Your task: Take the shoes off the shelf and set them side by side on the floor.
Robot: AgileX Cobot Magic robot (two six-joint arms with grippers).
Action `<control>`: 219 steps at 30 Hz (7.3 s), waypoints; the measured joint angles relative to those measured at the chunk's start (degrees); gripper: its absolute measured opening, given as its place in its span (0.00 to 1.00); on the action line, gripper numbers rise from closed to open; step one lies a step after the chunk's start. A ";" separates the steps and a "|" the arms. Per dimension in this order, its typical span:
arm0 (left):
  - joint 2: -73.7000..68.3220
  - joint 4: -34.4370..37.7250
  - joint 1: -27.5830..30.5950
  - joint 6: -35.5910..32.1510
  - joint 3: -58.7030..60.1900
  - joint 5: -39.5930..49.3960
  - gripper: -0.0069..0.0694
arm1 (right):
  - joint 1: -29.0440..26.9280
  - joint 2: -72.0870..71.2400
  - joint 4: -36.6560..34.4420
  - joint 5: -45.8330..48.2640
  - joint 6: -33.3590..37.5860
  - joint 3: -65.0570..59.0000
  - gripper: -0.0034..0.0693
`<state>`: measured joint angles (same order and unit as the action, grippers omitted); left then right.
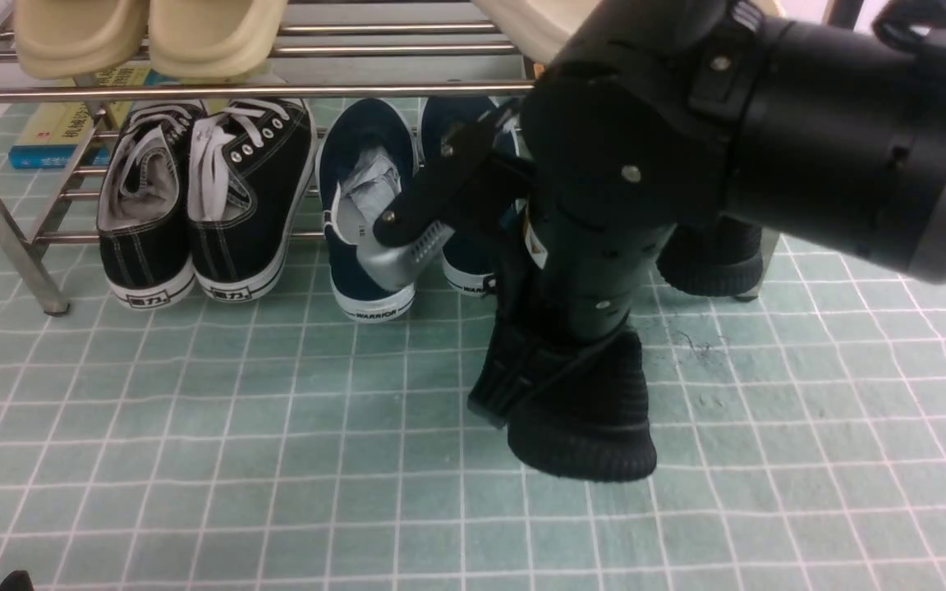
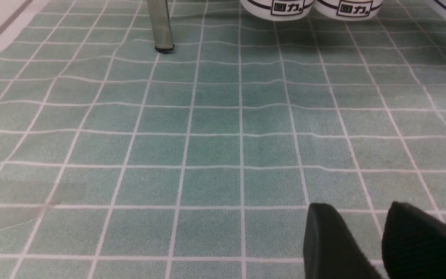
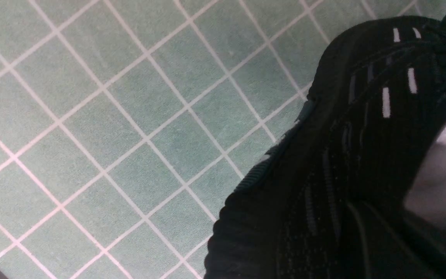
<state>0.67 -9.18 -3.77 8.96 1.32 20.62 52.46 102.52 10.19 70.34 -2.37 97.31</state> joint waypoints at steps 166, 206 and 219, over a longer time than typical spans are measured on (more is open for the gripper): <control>0.00 0.00 0.00 0.00 0.00 0.04 0.41 | -18.18 -43.31 -17.61 0.96 -0.74 -25.76 0.27; 0.00 0.00 0.00 0.00 0.00 0.04 0.41 | -18.18 -87.69 -16.27 -56.38 -0.79 -84.89 0.04; 0.00 0.00 0.00 0.00 0.00 0.04 0.41 | -28.28 -95.72 -13.85 -58.44 -0.94 -95.05 0.05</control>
<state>0.67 -9.18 -3.77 8.96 1.32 20.66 24.18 6.80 -3.65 11.90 -3.31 2.26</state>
